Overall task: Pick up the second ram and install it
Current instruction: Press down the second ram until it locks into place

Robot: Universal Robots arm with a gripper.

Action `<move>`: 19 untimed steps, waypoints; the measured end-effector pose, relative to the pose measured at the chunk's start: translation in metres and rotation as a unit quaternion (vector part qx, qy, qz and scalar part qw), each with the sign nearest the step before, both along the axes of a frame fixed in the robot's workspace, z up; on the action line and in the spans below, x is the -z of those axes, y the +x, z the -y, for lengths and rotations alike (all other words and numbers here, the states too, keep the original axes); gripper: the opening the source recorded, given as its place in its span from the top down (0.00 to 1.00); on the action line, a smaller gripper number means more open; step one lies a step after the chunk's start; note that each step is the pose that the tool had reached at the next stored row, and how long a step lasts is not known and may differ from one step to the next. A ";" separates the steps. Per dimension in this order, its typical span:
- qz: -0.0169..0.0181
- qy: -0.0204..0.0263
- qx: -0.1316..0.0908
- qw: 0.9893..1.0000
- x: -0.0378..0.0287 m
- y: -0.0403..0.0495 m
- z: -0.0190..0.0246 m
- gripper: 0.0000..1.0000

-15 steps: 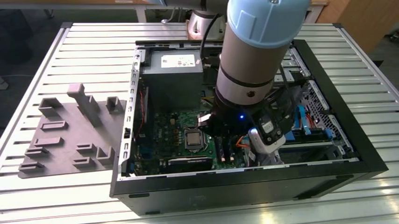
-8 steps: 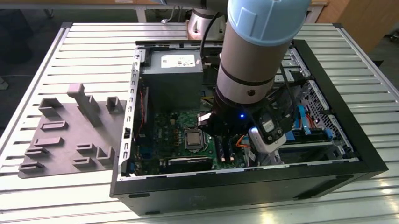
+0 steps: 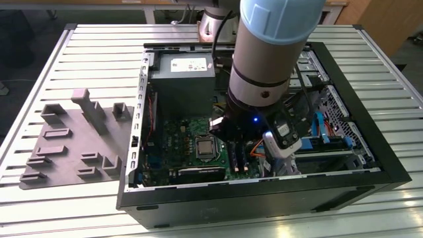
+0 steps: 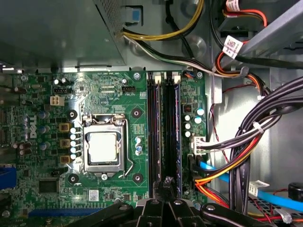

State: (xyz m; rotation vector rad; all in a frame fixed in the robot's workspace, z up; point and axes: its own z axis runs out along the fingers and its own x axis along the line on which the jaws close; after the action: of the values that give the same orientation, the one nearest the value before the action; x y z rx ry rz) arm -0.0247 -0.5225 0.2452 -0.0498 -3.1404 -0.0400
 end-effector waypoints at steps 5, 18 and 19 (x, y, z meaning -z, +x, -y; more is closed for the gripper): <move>0.000 0.000 0.000 1.000 0.0000 0.0000 -0.0036 0.89; 0.000 0.000 0.000 1.000 0.0000 0.0000 -0.0144 0.89; 0.000 0.000 0.000 1.000 0.0000 0.0000 -0.0153 0.89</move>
State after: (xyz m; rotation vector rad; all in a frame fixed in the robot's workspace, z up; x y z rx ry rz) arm -0.0248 -0.5072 0.2452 -0.0499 -3.1403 -0.0397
